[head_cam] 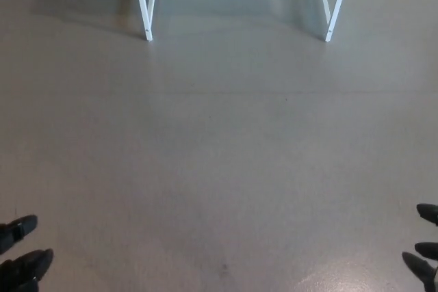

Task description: The robot walk towards a table in front and uses its left hand to pickup a tennis ball on the left side and put it in a container on the right hand side

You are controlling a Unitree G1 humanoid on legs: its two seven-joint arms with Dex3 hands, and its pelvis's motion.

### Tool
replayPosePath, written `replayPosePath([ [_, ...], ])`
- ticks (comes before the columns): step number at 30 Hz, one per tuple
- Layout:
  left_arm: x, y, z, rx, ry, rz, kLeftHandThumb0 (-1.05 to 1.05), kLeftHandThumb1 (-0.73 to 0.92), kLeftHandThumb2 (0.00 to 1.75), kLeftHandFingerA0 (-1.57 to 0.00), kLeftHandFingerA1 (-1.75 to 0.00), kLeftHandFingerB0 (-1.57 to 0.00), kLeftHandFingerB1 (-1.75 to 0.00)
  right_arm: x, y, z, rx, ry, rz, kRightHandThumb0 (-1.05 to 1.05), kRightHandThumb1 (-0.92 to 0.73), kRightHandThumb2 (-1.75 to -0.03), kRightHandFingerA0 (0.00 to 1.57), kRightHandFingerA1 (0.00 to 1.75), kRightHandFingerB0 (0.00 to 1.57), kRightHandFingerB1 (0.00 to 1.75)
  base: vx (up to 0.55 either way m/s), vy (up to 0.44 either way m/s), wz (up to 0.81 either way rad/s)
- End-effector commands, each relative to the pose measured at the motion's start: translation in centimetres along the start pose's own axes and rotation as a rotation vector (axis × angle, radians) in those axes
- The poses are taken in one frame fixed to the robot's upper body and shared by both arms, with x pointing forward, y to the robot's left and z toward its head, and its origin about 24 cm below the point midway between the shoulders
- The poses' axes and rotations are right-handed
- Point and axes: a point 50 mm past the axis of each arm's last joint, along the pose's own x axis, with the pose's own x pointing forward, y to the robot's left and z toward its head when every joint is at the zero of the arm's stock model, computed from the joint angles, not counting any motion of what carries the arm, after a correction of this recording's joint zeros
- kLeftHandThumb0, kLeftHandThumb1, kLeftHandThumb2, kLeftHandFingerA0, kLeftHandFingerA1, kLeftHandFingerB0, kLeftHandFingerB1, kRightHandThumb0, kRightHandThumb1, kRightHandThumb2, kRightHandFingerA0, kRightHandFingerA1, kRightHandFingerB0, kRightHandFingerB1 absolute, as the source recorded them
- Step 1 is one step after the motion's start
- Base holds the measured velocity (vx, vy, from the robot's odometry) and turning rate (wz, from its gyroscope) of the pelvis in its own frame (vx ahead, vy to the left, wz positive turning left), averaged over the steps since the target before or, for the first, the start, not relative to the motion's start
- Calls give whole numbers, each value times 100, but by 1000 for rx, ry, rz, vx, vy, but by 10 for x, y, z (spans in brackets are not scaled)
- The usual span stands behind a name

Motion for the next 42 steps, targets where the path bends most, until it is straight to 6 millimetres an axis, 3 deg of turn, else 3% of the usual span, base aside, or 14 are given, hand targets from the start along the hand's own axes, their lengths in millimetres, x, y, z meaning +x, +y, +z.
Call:
replayPosePath([
  [1,-5,5,2,-54,-38,-37,-18,66,59,-39,-37,-39,-35,-6,-6,-5,5,17,-8,-9,-50,-59,48,67,24,49,0,0,0],
  [3,-6,5,0,-49,-30,-40,-18,66,59,-39,-37,-38,-35,-8,-6,-8,1,25,-8,-8,-49,-59,48,67,25,50,0,0,0],
  [4,-9,5,-3,-39,-22,-45,-19,66,58,-39,-36,-39,-35,-12,-6,-12,-6,35,-1,-7,-33,-85,43,68,20,57,0,0,0],
  [7,-11,5,-8,-43,-10,-47,-18,67,58,-41,-36,-40,-35,-16,-5,-17,-5,44,3,-7,-33,-85,42,67,20,57,0,0,0],
  [8,-12,5,-10,-44,-2,-47,-17,67,59,-42,-37,-40,-35,-18,-5,-19,-4,51,3,-9,-49,-59,48,67,25,50,0,0,0],
  [9,-14,5,-12,-46,5,-46,-17,67,59,-42,-37,-40,-35,-19,-5,-21,-3,56,4,-9,-49,-59,48,67,25,50,0,0,0],
  [10,-15,5,-14,-47,9,-48,-17,67,59,-41,-37,-39,-35,-21,-5,-22,-6,61,5,-9,-32,-85,43,68,21,57,0,0,0],
  [26,-29,5,-33,-22,80,-55,-16,68,60,-39,-36,-38,-35,-38,-2,-45,-9,120,26,-5,-34,-85,43,68,21,56,11,-7,3],
  [42,-27,6,-32,-18,75,-60,-18,67,58,-42,-36,-40,-35,-37,-2,-45,-45,108,33,-6,-34,-85,43,67,23,57,146,172,0],
])
